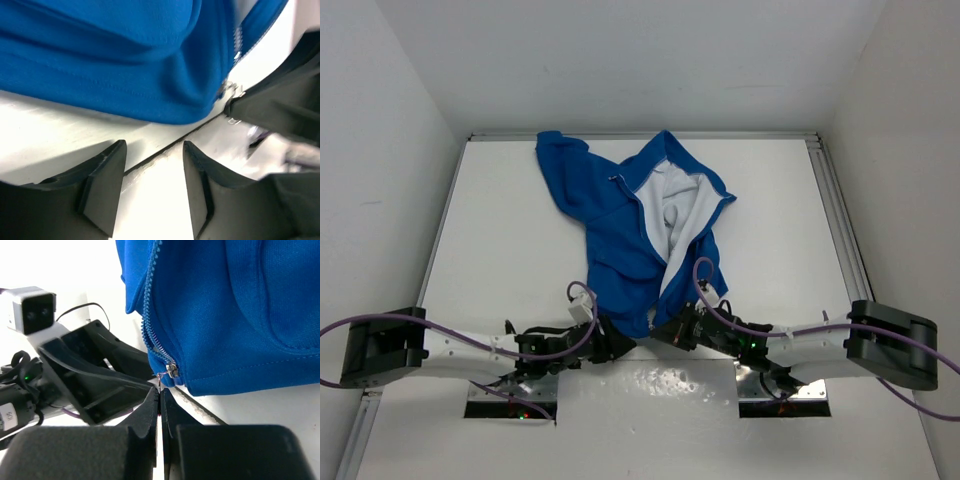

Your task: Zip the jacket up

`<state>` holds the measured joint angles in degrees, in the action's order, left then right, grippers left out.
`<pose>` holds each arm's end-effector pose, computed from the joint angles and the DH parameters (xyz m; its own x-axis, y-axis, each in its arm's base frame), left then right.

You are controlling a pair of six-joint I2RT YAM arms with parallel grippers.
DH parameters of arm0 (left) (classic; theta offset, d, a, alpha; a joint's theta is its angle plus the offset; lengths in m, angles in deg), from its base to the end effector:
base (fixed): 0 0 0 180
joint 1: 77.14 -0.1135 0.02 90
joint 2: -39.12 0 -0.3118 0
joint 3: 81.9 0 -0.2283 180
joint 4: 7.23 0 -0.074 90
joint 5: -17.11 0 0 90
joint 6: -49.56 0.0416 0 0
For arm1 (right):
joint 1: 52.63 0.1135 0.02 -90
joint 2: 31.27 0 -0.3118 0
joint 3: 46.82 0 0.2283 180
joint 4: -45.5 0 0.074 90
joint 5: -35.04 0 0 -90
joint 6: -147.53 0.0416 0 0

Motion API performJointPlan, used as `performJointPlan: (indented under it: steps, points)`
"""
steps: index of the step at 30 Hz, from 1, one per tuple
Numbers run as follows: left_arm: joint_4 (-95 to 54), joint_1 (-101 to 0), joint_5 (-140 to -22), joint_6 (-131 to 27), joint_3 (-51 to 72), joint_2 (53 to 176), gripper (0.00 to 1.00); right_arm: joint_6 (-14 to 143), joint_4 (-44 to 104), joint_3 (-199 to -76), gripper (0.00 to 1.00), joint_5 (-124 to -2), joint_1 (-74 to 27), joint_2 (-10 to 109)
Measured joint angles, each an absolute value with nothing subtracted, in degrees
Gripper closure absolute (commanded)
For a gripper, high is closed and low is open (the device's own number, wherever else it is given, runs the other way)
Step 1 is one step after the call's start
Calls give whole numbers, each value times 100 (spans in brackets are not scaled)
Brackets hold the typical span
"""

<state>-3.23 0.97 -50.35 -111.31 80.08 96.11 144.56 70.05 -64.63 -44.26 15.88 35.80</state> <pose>0.0403 -0.1139 0.1670 -0.8314 -0.2864 -0.4761 0.1634 0.6930 -0.7022 0.0628 0.1385 0.1797 -0.8593 0.4961 -0.1246 0.1088 0.4152 0.9032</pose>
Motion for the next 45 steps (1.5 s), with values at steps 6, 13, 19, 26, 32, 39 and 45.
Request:
performJointPlan:
  steps: [6,13,19,26,32,39,45]
  points:
    - [372,101,-4707,-11575,8065,9572,47,14460,7132,-6463,100,-4455,1588,3720]
    - [991,105,-4680,-11577,8065,10190,48,14502,7337,-6463,100,-4514,1588,3744]
    - [1089,121,-4536,-11575,8065,10216,51,14543,7462,-6463,100,-4566,1588,3729]
    - [1290,123,-4429,-11524,8058,10431,57,14607,7497,-6463,100,-4632,1588,3729]
    - [1417,127,-4318,-11531,8058,10535,83,14628,7523,-6463,100,-4669,1585,3740]
    - [1411,127,-4086,-11446,8058,10470,100,14637,7523,-6463,100,-4728,1585,3742]
    - [1409,127,-4202,-11404,8058,10426,100,14648,7523,-6463,100,-4737,1588,3733]
